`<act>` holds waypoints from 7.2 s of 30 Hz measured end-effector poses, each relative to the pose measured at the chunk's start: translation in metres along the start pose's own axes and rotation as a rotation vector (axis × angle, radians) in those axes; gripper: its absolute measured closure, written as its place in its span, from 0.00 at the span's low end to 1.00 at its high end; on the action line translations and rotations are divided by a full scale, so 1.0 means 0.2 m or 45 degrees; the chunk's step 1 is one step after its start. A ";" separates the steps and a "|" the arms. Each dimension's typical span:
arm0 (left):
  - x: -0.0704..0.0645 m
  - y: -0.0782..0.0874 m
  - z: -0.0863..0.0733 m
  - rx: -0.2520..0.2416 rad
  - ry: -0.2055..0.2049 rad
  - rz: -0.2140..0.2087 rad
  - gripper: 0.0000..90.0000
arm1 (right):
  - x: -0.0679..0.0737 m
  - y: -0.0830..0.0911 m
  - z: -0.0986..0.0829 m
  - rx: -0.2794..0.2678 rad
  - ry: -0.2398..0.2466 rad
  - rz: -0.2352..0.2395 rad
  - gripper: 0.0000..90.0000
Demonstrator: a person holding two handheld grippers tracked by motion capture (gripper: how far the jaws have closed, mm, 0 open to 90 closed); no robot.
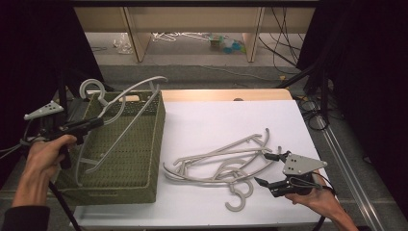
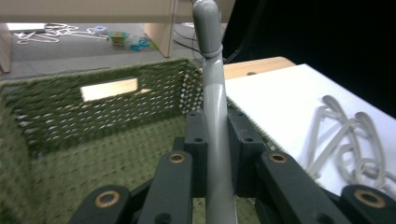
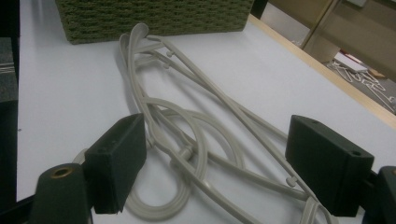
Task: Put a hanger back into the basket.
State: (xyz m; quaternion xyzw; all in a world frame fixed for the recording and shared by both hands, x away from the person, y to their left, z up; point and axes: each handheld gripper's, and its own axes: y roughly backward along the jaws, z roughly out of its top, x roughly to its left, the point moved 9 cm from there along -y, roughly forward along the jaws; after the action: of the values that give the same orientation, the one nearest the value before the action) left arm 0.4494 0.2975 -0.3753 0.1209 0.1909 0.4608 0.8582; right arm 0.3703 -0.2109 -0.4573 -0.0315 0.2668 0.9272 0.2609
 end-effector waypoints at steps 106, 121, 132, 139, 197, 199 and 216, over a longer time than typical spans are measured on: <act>-1.16 -0.26 -0.56 -0.138 -0.419 -0.160 0.20 | 0.02 0.00 -0.12 0.022 -0.041 0.017 0.19; -1.20 -0.28 -0.63 -0.087 -0.458 -0.198 0.20 | -0.04 -0.16 -0.21 0.185 0.068 0.104 0.35; -1.22 -0.29 -0.66 -0.052 -0.476 -0.211 0.20 | -0.05 -0.26 -0.31 0.434 0.284 0.171 0.56; -1.21 -0.29 -0.66 -0.051 -0.486 -0.205 0.20 | -0.07 -0.32 -0.35 0.497 0.371 0.209 0.65; -1.38 -0.90 -0.73 0.315 -1.152 -0.326 0.74 | 0.00 -0.18 -0.12 0.282 0.641 0.512 0.91; -1.38 -0.89 -0.71 0.297 -1.163 -0.327 0.77 | -0.01 -0.18 -0.11 0.271 0.654 0.486 0.90; -1.44 -0.84 -0.52 0.204 -1.298 -0.334 0.88 | -0.16 -0.14 0.04 0.165 0.360 0.168 0.56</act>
State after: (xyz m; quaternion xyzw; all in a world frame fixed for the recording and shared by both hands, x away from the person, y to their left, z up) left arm 0.3831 -0.0320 -0.4714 0.3698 -0.2022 0.2165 0.8806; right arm 0.4124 -0.2024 -0.4574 -0.1272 0.3614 0.9096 0.1606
